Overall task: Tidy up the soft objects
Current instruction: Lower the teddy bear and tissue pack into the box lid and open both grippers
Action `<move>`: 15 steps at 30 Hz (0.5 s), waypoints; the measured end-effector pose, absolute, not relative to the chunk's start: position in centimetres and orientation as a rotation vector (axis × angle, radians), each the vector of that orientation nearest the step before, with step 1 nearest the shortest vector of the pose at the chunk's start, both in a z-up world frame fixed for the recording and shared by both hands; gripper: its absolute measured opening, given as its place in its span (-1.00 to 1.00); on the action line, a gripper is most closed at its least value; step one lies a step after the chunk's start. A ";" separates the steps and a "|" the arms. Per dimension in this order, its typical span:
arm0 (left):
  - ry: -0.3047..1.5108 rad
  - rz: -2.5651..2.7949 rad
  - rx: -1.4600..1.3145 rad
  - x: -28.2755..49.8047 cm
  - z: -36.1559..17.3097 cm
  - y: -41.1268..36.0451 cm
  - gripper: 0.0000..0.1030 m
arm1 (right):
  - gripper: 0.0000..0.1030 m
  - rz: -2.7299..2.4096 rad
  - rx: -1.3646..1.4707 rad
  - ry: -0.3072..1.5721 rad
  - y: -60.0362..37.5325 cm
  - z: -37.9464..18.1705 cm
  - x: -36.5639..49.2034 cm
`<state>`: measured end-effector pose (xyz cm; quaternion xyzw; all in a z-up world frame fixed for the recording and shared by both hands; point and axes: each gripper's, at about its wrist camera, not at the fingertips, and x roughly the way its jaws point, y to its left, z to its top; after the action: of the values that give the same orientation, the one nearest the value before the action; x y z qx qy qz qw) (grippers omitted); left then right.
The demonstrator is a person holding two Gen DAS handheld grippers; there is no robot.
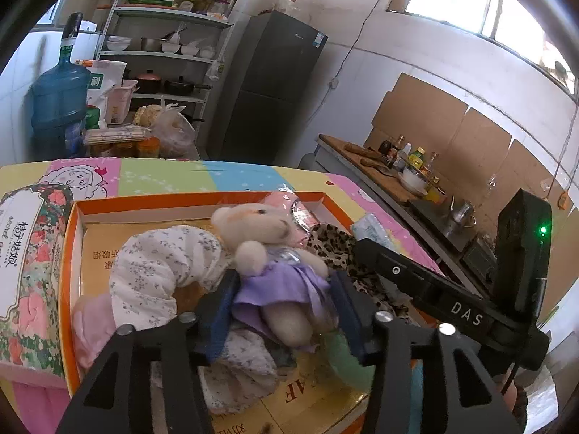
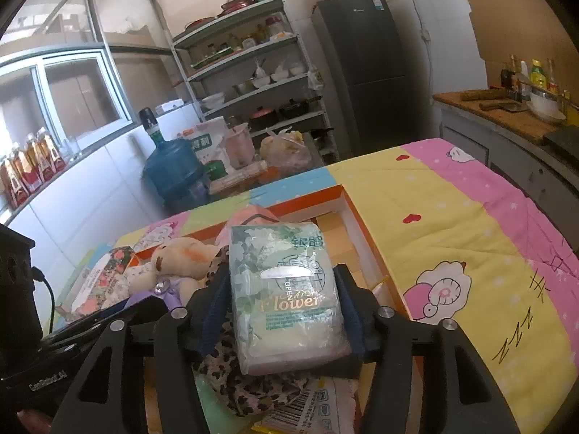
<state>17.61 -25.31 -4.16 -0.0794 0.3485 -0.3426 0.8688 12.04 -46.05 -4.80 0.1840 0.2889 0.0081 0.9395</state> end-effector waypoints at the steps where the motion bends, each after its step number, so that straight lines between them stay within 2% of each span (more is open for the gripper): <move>1: 0.725 -0.716 -0.166 17.5 -4.1 -25.3 0.10 | 0.30 0.018 0.373 0.589 -46.0 -4.8 12.0; 7: 0.697 -0.697 -0.172 16.6 -3.2 -24.8 0.44 | 0.35 0.008 0.354 0.559 -45.4 -4.0 11.0; 15: 0.664 -0.686 -0.198 15.5 -2.1 -23.4 0.51 | 0.36 0.005 0.362 0.536 -45.0 -3.3 9.9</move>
<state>15.52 -23.38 -2.15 -0.0951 0.3190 -0.3295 0.8835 9.94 -44.96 -3.25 0.1779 0.2632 0.0025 0.9482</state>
